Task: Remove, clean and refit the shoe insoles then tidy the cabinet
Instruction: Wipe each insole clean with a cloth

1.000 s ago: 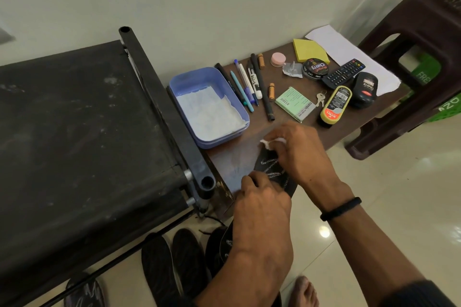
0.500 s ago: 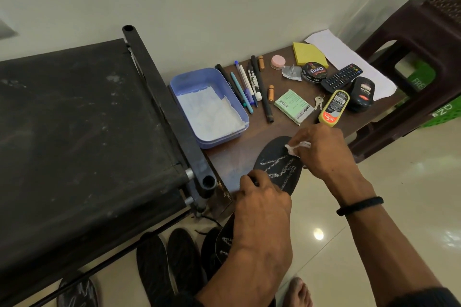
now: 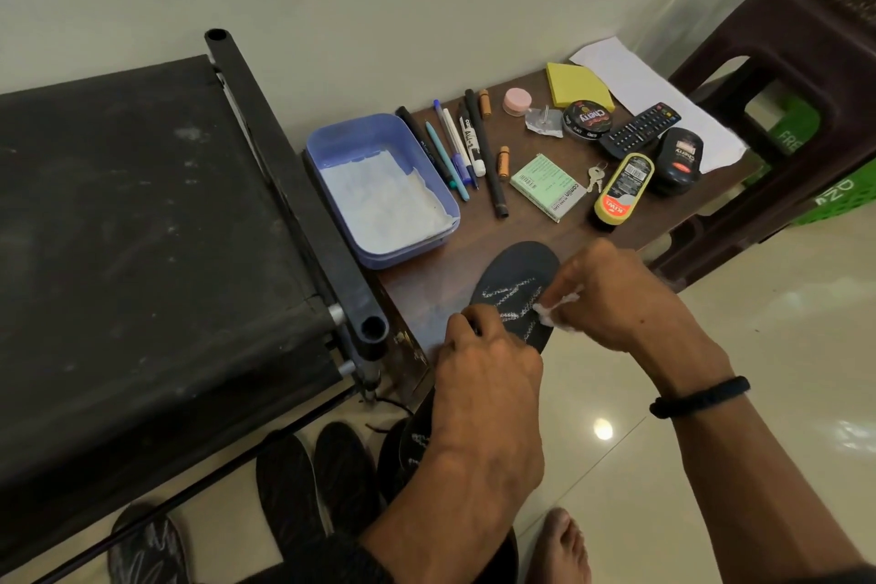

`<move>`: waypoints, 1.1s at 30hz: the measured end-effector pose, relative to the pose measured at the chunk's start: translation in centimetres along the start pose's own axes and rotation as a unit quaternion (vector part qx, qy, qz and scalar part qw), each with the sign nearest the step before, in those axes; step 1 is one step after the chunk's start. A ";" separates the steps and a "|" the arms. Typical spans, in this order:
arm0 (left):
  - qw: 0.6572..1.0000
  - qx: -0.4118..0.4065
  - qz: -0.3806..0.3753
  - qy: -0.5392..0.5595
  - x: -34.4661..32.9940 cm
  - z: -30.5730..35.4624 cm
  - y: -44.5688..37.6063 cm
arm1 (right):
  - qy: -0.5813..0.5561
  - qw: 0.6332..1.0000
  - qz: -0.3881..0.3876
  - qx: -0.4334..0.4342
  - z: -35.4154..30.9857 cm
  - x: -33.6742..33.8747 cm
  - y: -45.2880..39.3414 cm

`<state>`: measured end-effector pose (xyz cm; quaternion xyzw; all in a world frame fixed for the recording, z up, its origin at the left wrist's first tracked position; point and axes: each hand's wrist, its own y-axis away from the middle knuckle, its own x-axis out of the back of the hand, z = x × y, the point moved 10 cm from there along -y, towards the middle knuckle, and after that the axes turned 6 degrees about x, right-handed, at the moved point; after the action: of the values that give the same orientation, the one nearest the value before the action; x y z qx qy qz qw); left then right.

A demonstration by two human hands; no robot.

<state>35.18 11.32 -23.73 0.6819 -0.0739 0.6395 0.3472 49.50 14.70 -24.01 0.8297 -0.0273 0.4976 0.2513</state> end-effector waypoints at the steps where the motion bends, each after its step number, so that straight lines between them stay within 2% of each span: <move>1: 1.000 0.002 0.013 0.017 0.1 -0.1 -0.1 | -0.007 1.000 0.020 -0.002 0.1 0.3 -0.2; 7: 0.989 0.022 0.082 0.121 1.1 -1.9 -2.4 | -0.012 0.983 0.182 0.016 -0.2 2.1 -1.3; 10: 0.987 0.027 0.085 0.134 1.3 -2.2 -3.3 | -0.010 0.973 0.231 0.026 -0.3 2.3 -1.3; 12: 0.988 0.027 0.080 0.131 1.2 -2.2 -3.4 | -0.011 0.972 0.230 0.037 -0.3 2.3 -1.4; 17: 0.987 0.031 0.076 0.137 1.0 -2.2 -3.5 | 0.019 0.984 0.166 0.058 -1.2 1.8 -1.4; 22: 0.985 0.034 0.080 0.147 1.1 -2.4 -3.6 | 0.051 0.994 0.069 0.071 -1.9 0.6 -0.9; 25: 0.986 0.034 0.072 0.147 1.0 -2.4 -3.8 | 0.029 0.998 0.031 0.050 -1.4 0.6 -0.8; 28: 0.986 0.033 0.073 0.144 1.2 -2.5 -3.6 | -0.005 0.998 0.054 0.034 -1.0 1.2 -1.1; 33: 0.987 0.036 0.054 0.147 1.1 -2.6 -3.2 | -0.011 0.988 0.151 0.035 -0.6 1.8 -1.4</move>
<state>35.02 15.55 -24.08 0.5877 -0.0356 0.7528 0.2944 50.35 16.57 -22.83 0.8300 -0.1374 0.5211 0.1438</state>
